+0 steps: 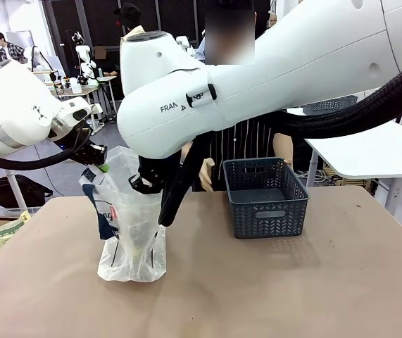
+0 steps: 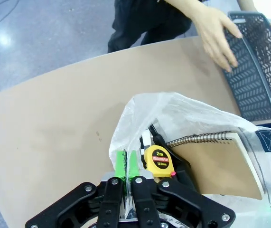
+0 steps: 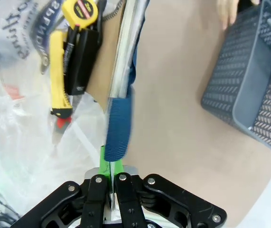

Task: Transfer purchased items from the store into the shopping bag.
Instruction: Move the Reusable shopping bag to the right side of the table.

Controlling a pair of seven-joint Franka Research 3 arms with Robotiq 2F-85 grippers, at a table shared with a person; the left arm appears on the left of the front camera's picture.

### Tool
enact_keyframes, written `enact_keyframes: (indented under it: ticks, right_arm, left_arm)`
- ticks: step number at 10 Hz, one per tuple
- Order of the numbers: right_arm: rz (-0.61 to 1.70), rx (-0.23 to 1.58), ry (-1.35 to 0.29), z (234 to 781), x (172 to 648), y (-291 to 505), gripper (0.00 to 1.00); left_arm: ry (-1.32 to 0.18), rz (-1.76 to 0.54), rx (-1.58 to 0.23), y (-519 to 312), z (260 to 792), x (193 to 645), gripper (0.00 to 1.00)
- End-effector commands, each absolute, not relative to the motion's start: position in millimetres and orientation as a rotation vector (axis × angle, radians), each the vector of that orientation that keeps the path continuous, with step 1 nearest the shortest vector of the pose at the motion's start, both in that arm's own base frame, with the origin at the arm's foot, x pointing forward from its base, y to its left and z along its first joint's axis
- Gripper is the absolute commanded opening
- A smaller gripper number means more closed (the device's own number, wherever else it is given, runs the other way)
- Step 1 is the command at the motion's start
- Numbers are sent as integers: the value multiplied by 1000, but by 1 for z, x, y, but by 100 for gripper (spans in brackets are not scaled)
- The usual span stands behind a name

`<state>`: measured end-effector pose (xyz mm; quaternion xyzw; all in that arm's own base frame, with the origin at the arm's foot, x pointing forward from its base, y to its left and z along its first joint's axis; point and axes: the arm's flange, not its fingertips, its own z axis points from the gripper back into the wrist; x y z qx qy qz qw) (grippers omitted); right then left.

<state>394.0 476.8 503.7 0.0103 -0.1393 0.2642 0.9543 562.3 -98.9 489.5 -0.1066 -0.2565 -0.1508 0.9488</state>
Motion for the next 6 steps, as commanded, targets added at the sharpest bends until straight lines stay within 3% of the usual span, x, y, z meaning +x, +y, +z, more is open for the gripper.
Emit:
enact_keyframes:
  ticks: [1,6]
  right_arm:
    - [649,-31,-334,514,393,494,0]
    - [803,-10,-326,514,399,501,0]
  left_arm:
    - [-499,-405,-245,-102,493,558,0]
    - [-445,-488,-336,-92,499,572,0]
